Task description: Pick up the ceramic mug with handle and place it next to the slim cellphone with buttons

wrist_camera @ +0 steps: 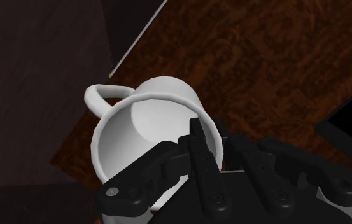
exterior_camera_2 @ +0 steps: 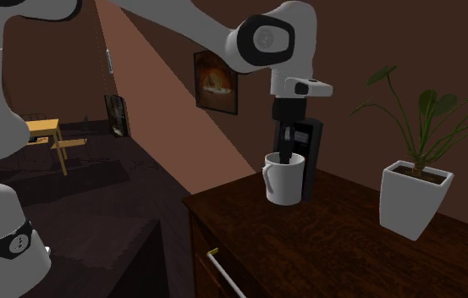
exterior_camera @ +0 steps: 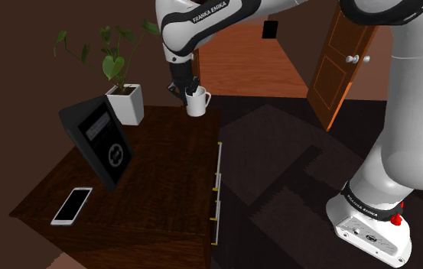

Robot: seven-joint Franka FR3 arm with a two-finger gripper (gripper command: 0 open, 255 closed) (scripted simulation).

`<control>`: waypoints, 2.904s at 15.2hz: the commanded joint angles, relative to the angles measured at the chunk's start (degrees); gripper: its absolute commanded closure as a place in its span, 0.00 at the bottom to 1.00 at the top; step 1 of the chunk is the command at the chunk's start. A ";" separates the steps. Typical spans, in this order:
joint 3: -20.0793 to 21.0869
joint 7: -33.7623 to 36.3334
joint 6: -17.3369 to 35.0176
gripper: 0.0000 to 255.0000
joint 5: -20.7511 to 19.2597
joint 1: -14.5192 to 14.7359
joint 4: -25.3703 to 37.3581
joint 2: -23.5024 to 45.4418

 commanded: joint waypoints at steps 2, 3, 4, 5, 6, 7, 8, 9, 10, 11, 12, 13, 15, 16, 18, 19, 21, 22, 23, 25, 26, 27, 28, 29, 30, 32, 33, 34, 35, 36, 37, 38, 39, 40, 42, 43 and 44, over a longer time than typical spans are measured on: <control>1.15 3.69 0.09 1.00 -0.21 2.39 -1.03 -0.72; 1.53 4.90 0.00 1.00 -0.31 3.21 -1.02 -0.71; 1.91 6.13 -0.12 1.00 -0.41 4.05 -0.93 -0.65; 2.28 7.35 -0.26 1.00 -0.52 4.89 -0.78 -0.53; 2.66 8.57 -0.42 1.00 -0.64 5.74 -0.55 -0.37; 3.02 9.80 -0.60 1.00 -0.77 6.60 -0.24 -0.15; 3.37 11.02 -0.82 1.00 -0.90 7.47 0.13 0.11; 3.73 12.24 -1.05 1.00 -1.05 8.35 0.59 0.43; 4.07 13.45 -1.31 1.00 -1.21 9.24 1.12 0.80; 4.40 14.66 -1.60 1.00 -1.37 10.14 1.72 1.22; 4.73 15.87 -1.91 1.00 -1.55 11.06 2.41 1.69; 5.04 17.07 -2.26 1.00 -1.73 11.99 3.17 2.22; 5.64 19.44 -3.03 1.00 -2.14 13.88 4.94 3.43; 5.91 20.61 -3.46 1.00 -2.36 14.85 5.96 4.11; 6.42 22.91 -4.43 1.00 -2.82 16.85 8.26 5.65; 6.64 24.04 -4.97 1.00 -3.07 17.87 9.55 6.51; 7.05 26.25 -6.17 1.00 -3.59 19.98 12.45 8.40; 7.22 27.31 -6.84 1.00 -3.86 21.07 14.07 9.45; 7.38 28.36 -7.56 1.00 -4.14 22.19 15.81 10.56; 7.62 30.36 -9.17 1.00 -4.72 24.50 19.71 13.02; 7.72 31.32 -10.08 1.00 -5.02 25.70 21.90 14.37; 7.78 32.16 -10.98 1.00 -5.30 26.84 24.07 15.70; 7.73 32.23 -10.27 1.00 -5.33 26.80 23.45 15.80; 7.69 32.29 -9.58 1.00 -5.38 26.75 22.85 15.91; 7.66 32.37 -8.88 1.00 -5.43 26.71 22.25 16.02; 7.59 32.51 -7.55 1.00 -5.56 26.64 21.21 16.33; 7.55 32.58 -6.89 1.00 -5.62 26.60 20.71 16.50; 7.51 32.65 -6.23 1.00 -5.69 26.58 20.22 16.68; 7.46 32.72 -5.59 1.00 -5.76 26.55 19.76 16.88; 7.42 32.79 -4.96 1.00 -5.84 26.54 19.32 17.08; 7.37 32.87 -4.33 1.00 -5.92 26.52 18.90 17.30; 7.32 32.94 -3.71 1.00 -6.00 26.51 18.50 17.53; 7.27 33.01 -3.09 1.00 -6.08 26.50 18.12 17.78; 7.21 33.08 -2.49 1.00 -6.17 26.50 17.76 18.03; 7.10 33.23 -1.30 1.00 -6.35 26.50 17.08 18.57; 7.04 33.31 -0.71 1.00 -6.44 26.51 16.78 18.86; 6.98 33.38 -0.13 1.00 -6.54 26.52 16.48 19.16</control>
